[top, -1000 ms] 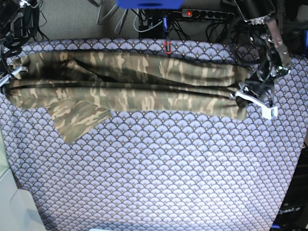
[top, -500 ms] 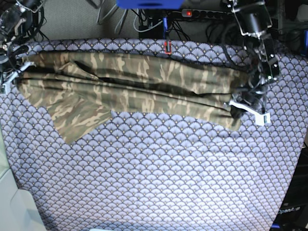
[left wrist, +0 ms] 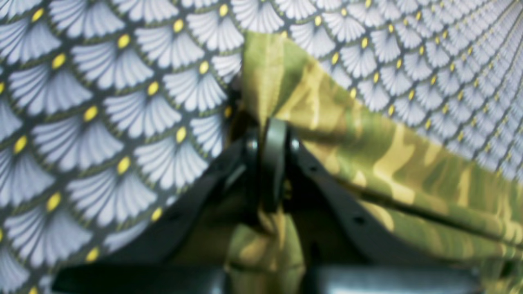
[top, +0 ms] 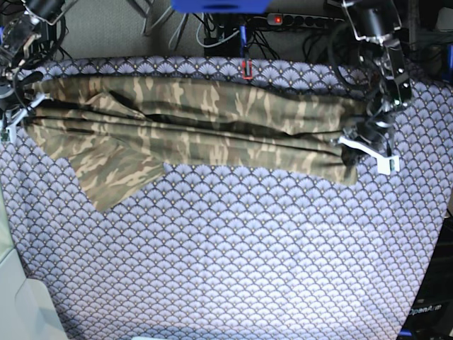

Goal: Fold the T-shirt properly
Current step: 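Lower the folded edge with the left gripper and release it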

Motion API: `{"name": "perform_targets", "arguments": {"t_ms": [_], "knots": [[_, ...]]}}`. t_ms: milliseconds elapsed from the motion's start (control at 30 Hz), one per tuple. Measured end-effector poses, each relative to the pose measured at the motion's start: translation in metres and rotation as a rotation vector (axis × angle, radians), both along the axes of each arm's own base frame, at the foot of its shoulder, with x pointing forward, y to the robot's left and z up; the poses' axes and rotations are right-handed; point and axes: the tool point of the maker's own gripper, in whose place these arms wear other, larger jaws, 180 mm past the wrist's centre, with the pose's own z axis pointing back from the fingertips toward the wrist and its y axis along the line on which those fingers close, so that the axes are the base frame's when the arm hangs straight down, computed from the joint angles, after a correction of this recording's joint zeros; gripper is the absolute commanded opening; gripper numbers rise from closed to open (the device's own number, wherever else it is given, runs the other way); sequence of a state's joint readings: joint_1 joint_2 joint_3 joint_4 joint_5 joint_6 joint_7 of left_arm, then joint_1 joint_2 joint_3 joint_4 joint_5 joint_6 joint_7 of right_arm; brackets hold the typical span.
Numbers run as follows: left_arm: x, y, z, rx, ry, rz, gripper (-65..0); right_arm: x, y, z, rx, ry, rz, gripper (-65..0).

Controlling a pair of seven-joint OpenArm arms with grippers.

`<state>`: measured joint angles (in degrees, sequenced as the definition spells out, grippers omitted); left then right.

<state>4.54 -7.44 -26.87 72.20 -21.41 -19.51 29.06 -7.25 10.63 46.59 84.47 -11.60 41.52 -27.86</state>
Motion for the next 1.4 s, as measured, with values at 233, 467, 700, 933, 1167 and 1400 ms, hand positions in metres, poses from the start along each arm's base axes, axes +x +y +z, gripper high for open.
{"name": "perform_targets", "arguments": {"t_ms": [233,467,700,933,1167,1400], "knots": [[-0.019,-0.005,0.005,0.047,0.013,-0.075,-46.1,0.0,0.002,0.026,-0.062,-0.043,-0.006,-49.5],[-0.029,-0.001,0.011,0.096,0.058,-0.091,-39.1,-0.001,-0.011,0.051,-0.117,-0.096,-0.035,-49.0],[-0.044,0.021,0.012,0.104,0.129,-0.051,-39.0,-0.004,-0.014,0.053,-0.123,-0.095,-0.04,-49.0],[-0.044,0.023,0.012,0.105,0.132,-0.043,-38.9,-0.011,0.004,0.033,-0.128,-0.003,0.032,-49.0],[-0.044,0.02,0.012,0.105,0.172,-0.061,-38.9,-0.005,0.008,0.039,-0.15,-0.006,0.011,-49.0],[-0.041,0.01,0.014,0.112,0.172,-0.078,-38.9,0.003,0.012,0.057,-0.158,0.009,-0.053,-49.0]]}}
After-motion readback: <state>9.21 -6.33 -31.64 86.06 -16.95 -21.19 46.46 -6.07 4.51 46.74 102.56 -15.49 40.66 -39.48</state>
